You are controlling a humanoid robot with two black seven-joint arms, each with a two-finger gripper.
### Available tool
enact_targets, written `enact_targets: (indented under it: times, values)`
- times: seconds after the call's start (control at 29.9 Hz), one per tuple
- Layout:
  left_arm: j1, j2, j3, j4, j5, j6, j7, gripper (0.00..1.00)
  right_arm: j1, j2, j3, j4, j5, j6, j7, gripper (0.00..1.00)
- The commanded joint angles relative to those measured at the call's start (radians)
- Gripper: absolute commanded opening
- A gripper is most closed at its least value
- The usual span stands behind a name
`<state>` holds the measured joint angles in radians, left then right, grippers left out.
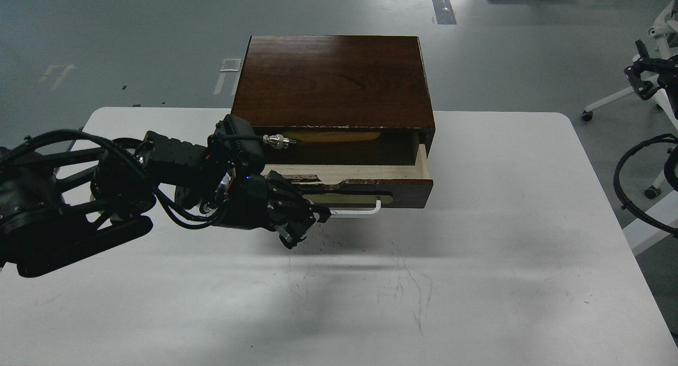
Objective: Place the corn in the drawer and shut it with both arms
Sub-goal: 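Push the drawer front with the left hand into the box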
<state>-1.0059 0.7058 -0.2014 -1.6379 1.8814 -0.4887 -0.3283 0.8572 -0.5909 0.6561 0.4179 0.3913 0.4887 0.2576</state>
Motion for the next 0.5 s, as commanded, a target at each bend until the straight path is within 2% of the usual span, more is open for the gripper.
enact_targets:
  times: [0.0,0.47]
  values:
    - [0.012,0.001,0.017,0.0,0.028,0.0,0.0,0.0,0.0,-0.001,0.0,-0.011,0.0,0.0,0.0,1.0]
    - [0.009,0.009,0.016,0.017,0.071,0.0,0.009,0.0,-0.006,-0.004,-0.007,-0.016,-0.003,0.0,-0.001,1.0]
